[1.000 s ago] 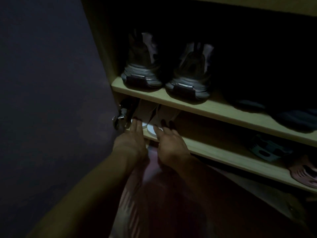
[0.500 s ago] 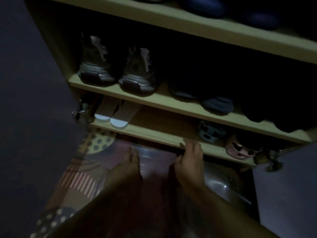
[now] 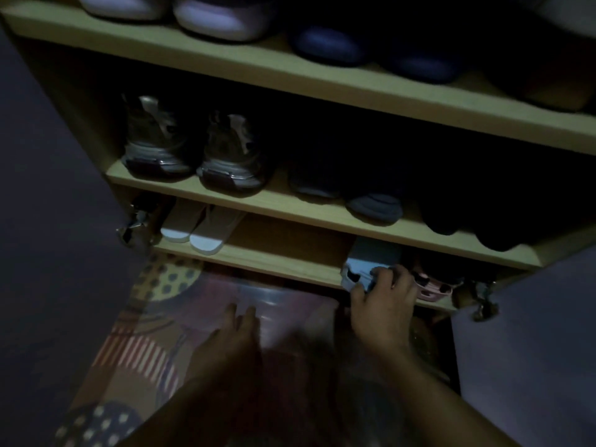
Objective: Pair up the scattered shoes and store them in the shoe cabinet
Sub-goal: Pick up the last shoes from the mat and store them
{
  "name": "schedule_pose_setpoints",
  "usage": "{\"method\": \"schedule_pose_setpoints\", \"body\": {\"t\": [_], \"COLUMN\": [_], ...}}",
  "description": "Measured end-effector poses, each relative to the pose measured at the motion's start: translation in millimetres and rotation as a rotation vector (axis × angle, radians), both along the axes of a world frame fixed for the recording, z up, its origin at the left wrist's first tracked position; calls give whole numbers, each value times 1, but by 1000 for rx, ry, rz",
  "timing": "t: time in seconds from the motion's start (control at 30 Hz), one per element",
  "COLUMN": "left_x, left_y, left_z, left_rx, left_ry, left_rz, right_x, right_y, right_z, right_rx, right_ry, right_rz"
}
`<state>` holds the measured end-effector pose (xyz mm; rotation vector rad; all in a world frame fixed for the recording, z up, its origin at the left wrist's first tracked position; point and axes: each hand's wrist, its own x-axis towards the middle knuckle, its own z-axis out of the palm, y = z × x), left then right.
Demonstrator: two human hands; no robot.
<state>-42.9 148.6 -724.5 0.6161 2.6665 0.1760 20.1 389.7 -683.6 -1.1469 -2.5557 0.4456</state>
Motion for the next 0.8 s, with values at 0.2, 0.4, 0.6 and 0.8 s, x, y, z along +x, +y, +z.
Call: {"method": "schedule_pose_setpoints", "body": {"t": [0.2, 0.4, 0.6, 0.8], "left_x": [27, 49, 99, 193], "left_y": [-11, -28, -87, -188], "left_z": [-36, 20, 118, 189], "left_rx": [-24, 34, 41, 58], "left_ry": [-139, -192, -222, -202], "left_rz": [-6, 121, 305, 431], "right_x": [17, 25, 85, 122], "right_y": [4, 5, -75, -151], "right_z": [-5, -4, 34, 104], "right_rx": [-645, -1318, -1406, -1567], "right_ry": [394, 714, 567, -54], "right_rz": [-504, -483, -401, -107]}}
